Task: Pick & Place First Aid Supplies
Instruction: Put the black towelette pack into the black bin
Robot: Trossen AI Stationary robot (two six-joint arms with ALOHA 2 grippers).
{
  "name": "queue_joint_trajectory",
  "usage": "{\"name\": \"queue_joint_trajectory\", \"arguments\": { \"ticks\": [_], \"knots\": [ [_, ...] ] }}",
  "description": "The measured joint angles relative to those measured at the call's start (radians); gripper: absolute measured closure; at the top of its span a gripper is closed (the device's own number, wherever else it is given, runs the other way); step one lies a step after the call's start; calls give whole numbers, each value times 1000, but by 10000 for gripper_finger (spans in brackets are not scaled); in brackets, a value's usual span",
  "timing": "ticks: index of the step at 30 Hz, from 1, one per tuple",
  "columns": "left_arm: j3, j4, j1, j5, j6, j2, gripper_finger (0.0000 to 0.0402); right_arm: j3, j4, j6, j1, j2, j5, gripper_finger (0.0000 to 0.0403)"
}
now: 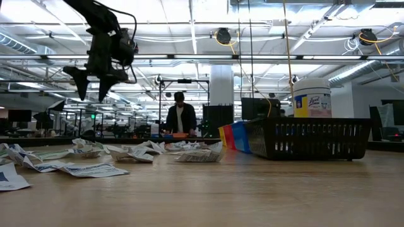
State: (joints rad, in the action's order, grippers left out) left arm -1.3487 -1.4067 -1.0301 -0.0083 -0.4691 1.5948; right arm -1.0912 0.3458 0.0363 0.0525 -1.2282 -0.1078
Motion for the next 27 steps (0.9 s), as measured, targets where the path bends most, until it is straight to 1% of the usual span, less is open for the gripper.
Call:
{"name": "queue_joint_trajectory", "arguments": {
  "ticks": [6,9,15,18,20,24,27],
  "knots": [
    [140,196,39,-5,-47,0,128,0,-18,-31,0,0,2,101],
    [220,294,57,-25,-83,0,128,0,-39,-31,0,0,2,101],
    [396,502,73,-30,-143,0,128,0,-67,-30,0,0,2,101],
    [465,570,77,-55,-182,0,128,0,-70,-30,0,0,2,101],
    [474,584,96,-100,-189,1,128,0,-71,-26,1,0,2,101],
    [473,612,111,-119,-180,10,132,0,-71,-16,1,0,2,101],
    [473,610,111,-117,-180,22,157,0,-68,-20,1,0,6,101]
  ]
}}
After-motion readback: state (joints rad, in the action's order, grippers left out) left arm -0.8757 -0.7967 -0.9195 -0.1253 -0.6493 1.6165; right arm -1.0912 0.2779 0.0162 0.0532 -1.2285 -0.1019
